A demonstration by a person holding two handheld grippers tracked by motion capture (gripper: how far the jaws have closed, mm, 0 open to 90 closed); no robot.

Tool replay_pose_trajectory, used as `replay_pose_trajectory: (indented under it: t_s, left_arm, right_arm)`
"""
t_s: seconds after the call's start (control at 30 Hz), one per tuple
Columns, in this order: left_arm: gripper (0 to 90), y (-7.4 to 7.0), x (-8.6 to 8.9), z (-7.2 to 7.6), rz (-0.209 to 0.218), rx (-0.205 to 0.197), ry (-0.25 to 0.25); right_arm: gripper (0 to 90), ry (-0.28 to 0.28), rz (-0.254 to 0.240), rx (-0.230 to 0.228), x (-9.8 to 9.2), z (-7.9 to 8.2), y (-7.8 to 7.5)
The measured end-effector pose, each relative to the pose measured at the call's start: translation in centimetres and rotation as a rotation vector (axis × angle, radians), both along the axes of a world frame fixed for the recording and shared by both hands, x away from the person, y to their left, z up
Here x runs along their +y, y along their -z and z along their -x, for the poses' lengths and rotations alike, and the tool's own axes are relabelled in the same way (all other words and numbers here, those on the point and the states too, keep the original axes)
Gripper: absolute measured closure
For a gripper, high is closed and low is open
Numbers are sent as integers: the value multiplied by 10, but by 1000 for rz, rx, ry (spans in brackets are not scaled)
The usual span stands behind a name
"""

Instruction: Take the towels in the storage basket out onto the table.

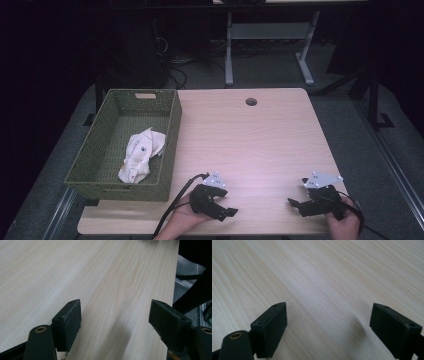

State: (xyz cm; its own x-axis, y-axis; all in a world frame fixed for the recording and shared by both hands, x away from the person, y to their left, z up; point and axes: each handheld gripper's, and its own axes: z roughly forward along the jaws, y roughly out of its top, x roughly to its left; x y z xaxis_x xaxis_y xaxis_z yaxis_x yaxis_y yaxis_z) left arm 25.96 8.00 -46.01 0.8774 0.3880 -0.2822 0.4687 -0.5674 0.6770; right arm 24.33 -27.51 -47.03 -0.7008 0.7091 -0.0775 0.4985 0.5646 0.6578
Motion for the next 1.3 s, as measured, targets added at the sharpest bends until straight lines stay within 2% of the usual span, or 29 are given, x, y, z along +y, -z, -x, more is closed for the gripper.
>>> replay_pose_trajectory:
  t_s: [0.13, 0.2, 0.27, 0.33, 0.43, 0.47, 0.5, 0.53, 0.63, 0.73, 0.83, 0.87, 0.93, 0.97, 1.13, 1.2, 1.3]
  left_arm:
    - [257, -1, 0, -3, -15, -13, -6]
    - [257, -3, 1, -4, -8, -18, -17]
    - [257, -6, 0, -6, -26, -34, -24]
    - [257, -11, -1, -10, -11, -19, -22]
    - [257, -16, -1, -12, -9, -29, -25]
    - [256, -21, 0, -15, 18, -18, -20]
    - [256, -21, 0, -15, 18, -18, -20]
    - [252, -25, -1, -21, 38, -8, -33]
    - [238, -28, -2, -25, 36, -9, -41]
    - [245, -39, -9, -36, -23, 0, -14]
    - [244, -42, -12, -40, -54, 6, -1]
    - [244, -43, -13, -44, -52, 9, -7]
    - [243, -43, -16, -44, -68, -29, -29]
    - [242, -43, -17, -43, -79, -33, -25]
    - [240, -41, -19, -43, -90, -27, -11]
    - [240, -43, -17, -48, -92, -14, -12]
    - [238, -46, -16, -51, -108, -24, -23]
  right_arm:
    - [139, -1, -6, 0, 1, -2, 0]
    - [140, 9, -11, 2, 2, -2, 1]
    - [140, 9, -10, 5, 3, 0, 0]
    - [138, 2, -3, -3, 4, -1, 0]
    - [140, 4, -5, 1, 5, -2, 0]
    - [140, 9, 0, -2, 5, -1, 0]
    - [140, 9, 0, -2, 5, -1, 0]
    - [140, 8, -2, 0, 5, -1, 0]
    - [139, 8, -2, -1, 4, -2, 0]
    - [140, 8, 1, -3, 4, -2, 0]
    - [140, 6, -1, -2, 4, -1, 0]
    - [140, 4, 5, -3, 4, -1, 0]
    - [140, 0, 10, -5, 4, 0, -1]
    - [140, 3, 4, -5, 5, 0, -1]
    - [140, -1, 1, -3, 6, 1, 0]
    - [140, 5, 1, 3, 7, 1, -1]
    - [140, 6, 3, 2, 8, 1, -1]
